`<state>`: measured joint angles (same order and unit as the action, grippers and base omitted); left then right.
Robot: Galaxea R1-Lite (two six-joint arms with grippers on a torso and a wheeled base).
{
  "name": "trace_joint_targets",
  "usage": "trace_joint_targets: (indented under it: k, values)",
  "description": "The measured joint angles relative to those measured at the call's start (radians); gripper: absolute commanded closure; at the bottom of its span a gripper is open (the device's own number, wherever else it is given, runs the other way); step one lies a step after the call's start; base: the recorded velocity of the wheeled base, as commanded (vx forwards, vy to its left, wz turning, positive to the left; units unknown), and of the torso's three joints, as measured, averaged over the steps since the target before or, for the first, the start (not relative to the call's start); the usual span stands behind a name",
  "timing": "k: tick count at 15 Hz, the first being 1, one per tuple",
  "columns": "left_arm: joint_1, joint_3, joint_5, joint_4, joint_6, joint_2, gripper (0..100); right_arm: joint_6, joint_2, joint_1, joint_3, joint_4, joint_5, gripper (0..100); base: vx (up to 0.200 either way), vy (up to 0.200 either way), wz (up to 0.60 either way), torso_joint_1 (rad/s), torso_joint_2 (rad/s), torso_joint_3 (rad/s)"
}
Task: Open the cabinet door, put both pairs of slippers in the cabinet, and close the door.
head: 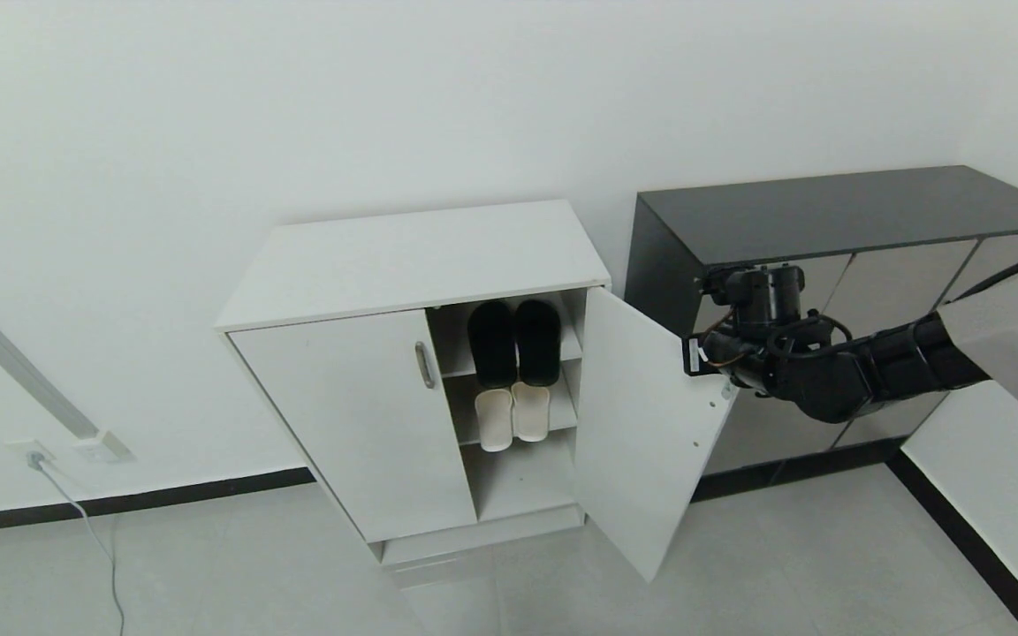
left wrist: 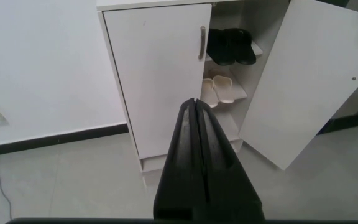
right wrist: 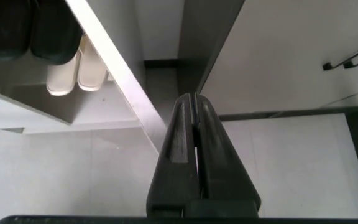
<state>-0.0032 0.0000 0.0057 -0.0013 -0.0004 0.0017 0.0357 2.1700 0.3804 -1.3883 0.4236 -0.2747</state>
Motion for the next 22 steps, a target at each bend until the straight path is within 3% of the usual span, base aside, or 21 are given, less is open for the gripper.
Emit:
trace_joint_targets:
  k: [7,16,22]
  values:
    - [0.0,0.0,0.0,0.0,0.0,0.0,100,0.01,-0.035,0.084,0.098,0.009,0.0,100,0.0,0.0,0.0,0.0,0.0,0.0]
    - [0.0,0.0,0.0,0.0,-0.001,0.0,100,0.144,-0.074,0.328,0.152,0.024,0.045,100,0.0,0.0,0.0,0.0,0.0,0.0]
    - [0.0,0.0,0.0,0.0,-0.001,0.0,100,0.119,-0.138,0.364,0.221,0.042,0.052,100,0.0,0.0,0.0,0.0,0.0,0.0]
